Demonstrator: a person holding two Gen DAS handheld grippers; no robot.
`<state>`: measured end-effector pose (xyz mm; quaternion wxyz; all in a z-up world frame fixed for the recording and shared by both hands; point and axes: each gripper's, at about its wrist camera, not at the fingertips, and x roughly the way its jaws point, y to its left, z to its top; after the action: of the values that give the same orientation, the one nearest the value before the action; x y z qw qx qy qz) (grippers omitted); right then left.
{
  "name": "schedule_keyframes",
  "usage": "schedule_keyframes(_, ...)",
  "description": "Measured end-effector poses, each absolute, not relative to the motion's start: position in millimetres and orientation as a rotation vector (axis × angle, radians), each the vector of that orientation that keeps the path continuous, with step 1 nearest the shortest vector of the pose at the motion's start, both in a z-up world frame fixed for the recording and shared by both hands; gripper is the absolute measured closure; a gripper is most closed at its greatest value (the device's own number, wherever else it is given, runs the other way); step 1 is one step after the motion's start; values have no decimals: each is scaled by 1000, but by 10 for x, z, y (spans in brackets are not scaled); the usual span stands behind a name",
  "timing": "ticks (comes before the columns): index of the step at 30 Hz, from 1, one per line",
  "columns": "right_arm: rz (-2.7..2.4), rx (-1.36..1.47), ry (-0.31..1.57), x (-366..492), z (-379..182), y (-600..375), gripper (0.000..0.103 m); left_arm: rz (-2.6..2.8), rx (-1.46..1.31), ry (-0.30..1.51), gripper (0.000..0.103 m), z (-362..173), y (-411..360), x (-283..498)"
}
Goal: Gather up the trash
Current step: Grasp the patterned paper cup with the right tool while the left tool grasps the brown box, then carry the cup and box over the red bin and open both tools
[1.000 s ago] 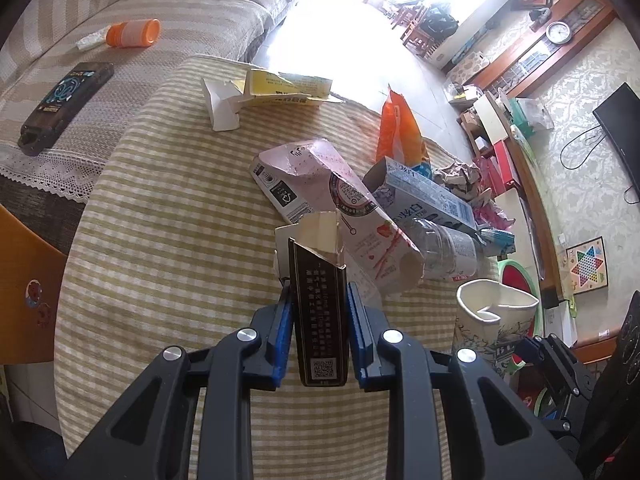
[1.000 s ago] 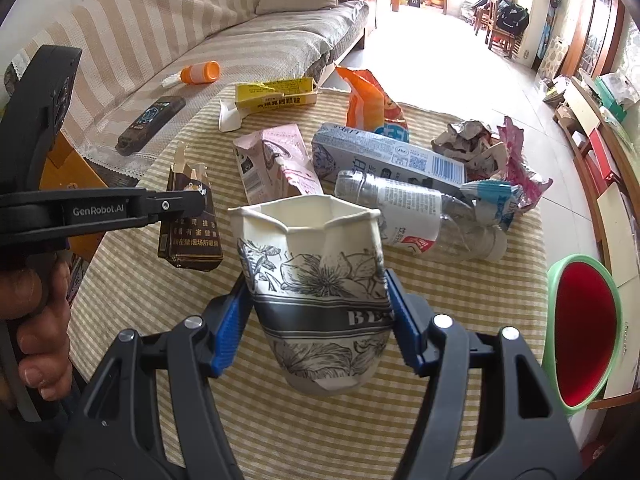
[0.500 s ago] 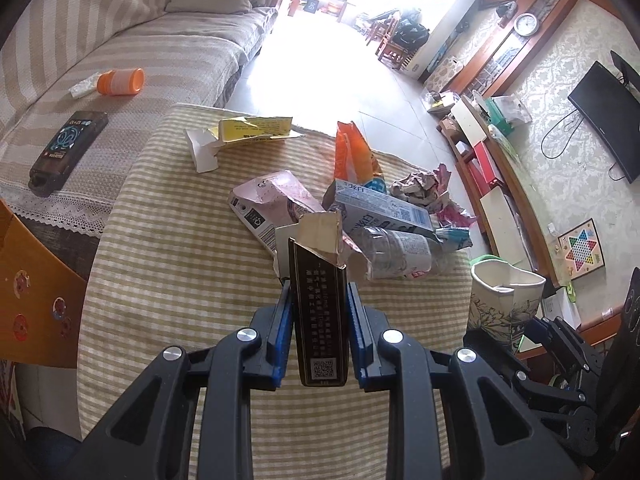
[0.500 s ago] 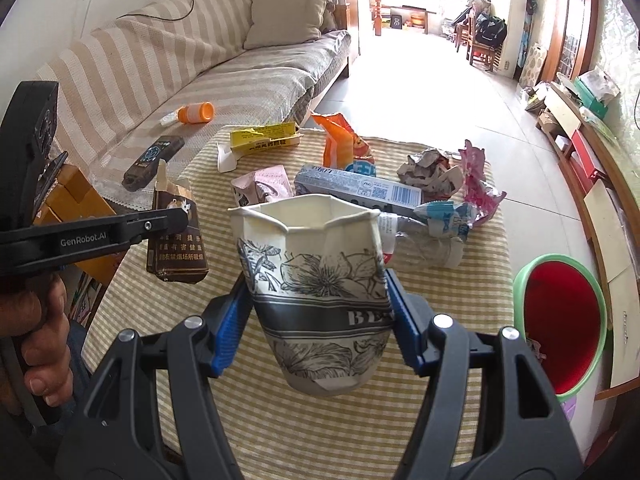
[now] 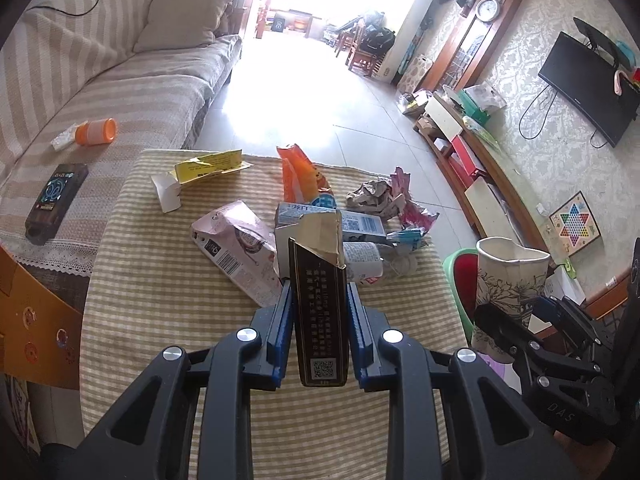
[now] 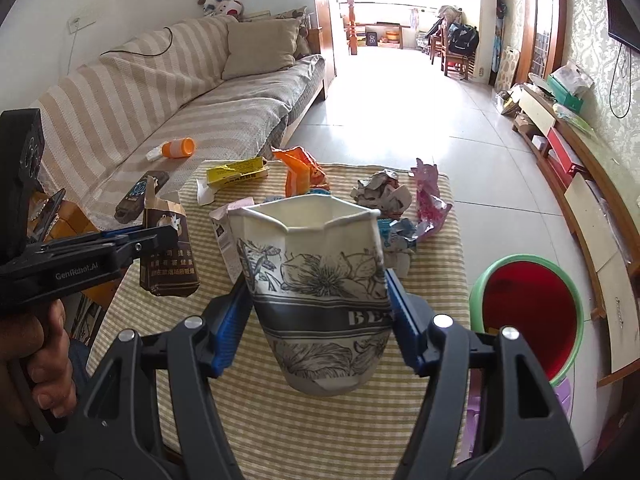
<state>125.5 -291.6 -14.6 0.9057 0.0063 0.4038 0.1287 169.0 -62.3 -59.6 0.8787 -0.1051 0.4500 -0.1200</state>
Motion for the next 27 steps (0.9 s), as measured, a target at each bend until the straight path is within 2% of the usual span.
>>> schedule_keyframes(16, 133, 114, 777, 1353, 13, -3846, 41, -342, -114, 904, 81, -345, -1391, 1821)
schedule_keyframes(27, 13, 178, 775, 1399, -68, -4616, 41, -487, -52, 903, 81, -332, -2246, 2003)
